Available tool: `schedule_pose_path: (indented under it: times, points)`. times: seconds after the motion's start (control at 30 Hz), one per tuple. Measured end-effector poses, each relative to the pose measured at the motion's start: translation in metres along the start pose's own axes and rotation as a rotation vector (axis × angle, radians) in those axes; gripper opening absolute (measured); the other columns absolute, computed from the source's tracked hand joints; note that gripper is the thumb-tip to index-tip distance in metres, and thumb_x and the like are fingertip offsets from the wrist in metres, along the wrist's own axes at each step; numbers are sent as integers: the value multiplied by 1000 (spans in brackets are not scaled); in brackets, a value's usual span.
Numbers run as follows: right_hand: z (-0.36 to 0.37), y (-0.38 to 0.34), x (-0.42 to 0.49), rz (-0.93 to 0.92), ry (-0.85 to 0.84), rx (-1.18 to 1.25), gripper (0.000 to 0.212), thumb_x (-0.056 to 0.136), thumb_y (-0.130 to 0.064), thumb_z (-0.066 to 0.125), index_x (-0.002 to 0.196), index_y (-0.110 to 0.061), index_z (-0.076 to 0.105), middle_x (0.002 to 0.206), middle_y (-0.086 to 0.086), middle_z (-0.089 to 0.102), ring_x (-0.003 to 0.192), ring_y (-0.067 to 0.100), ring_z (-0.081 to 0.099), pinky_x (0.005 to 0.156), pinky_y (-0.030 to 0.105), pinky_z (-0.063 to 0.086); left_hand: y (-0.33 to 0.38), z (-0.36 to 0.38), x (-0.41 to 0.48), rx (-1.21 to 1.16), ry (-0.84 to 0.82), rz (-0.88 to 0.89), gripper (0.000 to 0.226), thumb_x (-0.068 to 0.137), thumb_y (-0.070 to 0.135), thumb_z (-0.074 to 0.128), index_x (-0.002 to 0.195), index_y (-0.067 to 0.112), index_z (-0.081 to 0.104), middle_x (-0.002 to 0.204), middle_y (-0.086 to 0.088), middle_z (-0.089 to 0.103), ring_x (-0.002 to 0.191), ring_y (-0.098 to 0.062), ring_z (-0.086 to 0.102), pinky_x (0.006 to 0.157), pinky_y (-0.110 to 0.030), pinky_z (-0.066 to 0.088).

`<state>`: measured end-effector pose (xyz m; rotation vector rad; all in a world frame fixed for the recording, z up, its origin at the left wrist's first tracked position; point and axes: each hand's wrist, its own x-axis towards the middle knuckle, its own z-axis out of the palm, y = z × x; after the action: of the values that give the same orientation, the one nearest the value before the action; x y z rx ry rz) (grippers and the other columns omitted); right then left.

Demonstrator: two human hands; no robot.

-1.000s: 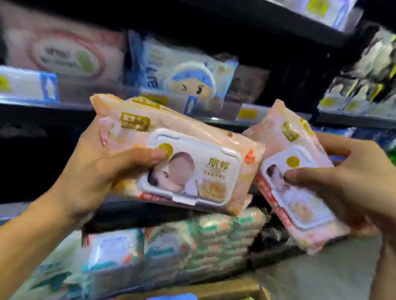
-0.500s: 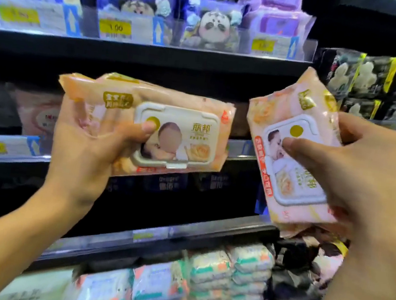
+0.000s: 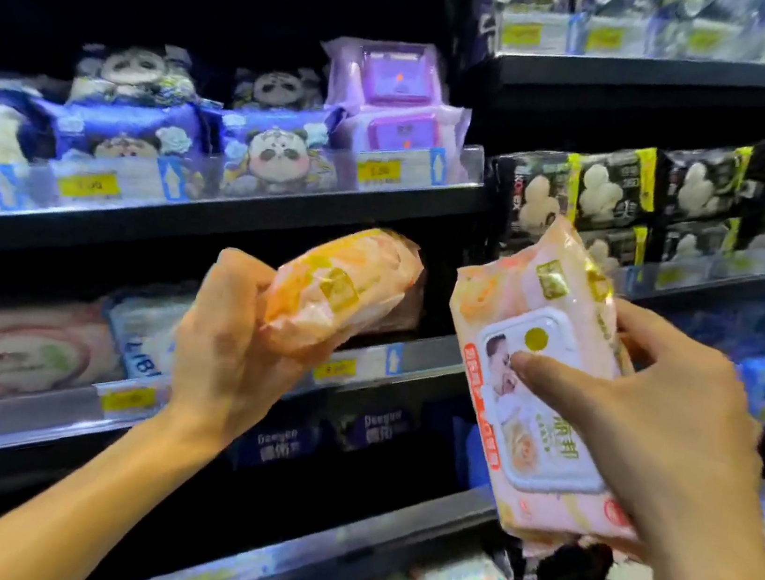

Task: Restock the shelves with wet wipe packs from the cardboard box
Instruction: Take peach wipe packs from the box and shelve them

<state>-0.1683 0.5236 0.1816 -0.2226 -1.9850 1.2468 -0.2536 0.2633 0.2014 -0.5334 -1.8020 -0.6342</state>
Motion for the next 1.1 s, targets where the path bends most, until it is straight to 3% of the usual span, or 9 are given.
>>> schedule_pose_path:
  times: [0.07, 0.13, 0.23, 0.4, 0.53, 0.67, 0.83, 1.03, 1.1]
  points:
    - [-1, 7, 2, 14, -23, -7, 58, 62, -61, 85, 113, -41, 67, 94, -15, 71, 92, 26, 67, 85, 51, 56, 0, 19, 11, 141, -136, -102, 57, 65, 57, 83, 91, 28, 40, 81, 7, 57, 73, -18, 57, 61, -43, 49]
    - [-2, 13, 5, 22, -31, -8, 57, 62, -60, 85, 112, -40, 67, 92, -17, 71, 90, 25, 67, 85, 51, 56, -6, 35, 28, 314, -269, -174, 67, 58, 74, 76, 90, 26, 43, 78, 8, 61, 77, -28, 63, 64, -39, 48]
    - [-2, 18, 7, 27, -31, 16, 56, 60, -62, 85, 109, -44, 65, 89, -19, 70, 90, 25, 68, 83, 52, 57, -10, 47, 56, 567, -352, -169, 80, 59, 90, 58, 97, 19, 59, 87, -9, 71, 88, -37, 66, 70, -40, 47]
    - [1, 23, 10, 39, -51, 13, 57, 63, -60, 86, 112, -41, 66, 92, -18, 70, 91, 24, 68, 85, 51, 57, -34, 49, 89, 515, -663, -389, 77, 68, 83, 57, 84, 9, 74, 72, -5, 69, 80, -28, 66, 67, -33, 49]
    - [9, 23, 9, 48, -92, -16, 47, 64, -59, 86, 102, -47, 61, 90, -21, 67, 90, 25, 66, 84, 51, 56, -59, 61, 100, 451, -917, -429, 95, 54, 80, 67, 125, 17, 65, 119, -7, 67, 103, -27, 61, 95, -37, 47]
    - [15, 22, 9, 40, -129, -30, 41, 62, -60, 85, 92, -50, 60, 87, -20, 67, 88, 23, 66, 83, 50, 57, -69, 81, 102, 565, -805, -342, 102, 61, 67, 80, 143, 20, 42, 141, -10, 51, 121, -34, 53, 101, -43, 45]
    - [19, 28, 11, 10, -162, 83, 61, 47, -66, 81, 105, -56, 63, 87, -21, 73, 81, 17, 73, 76, 49, 60, -69, 89, 103, 746, -818, -223, 57, 72, 65, 72, 115, 31, 56, 125, -7, 58, 109, -33, 55, 84, -36, 44]
    - [17, 21, 8, -1, -220, 248, 50, 56, -40, 94, 102, -42, 73, 92, -13, 77, 81, 13, 76, 75, 49, 63, -56, 81, 96, 858, -824, -129, 56, 80, 67, 63, 123, 31, 59, 133, -6, 54, 118, -34, 52, 91, -40, 44]
    - [17, 14, 4, -13, -266, 284, 45, 61, -29, 94, 100, -39, 74, 92, -9, 78, 79, 13, 77, 74, 48, 64, -50, 70, 90, 720, -792, -63, 53, 86, 64, 57, 124, 28, 63, 132, -5, 56, 116, -29, 56, 96, -39, 48]
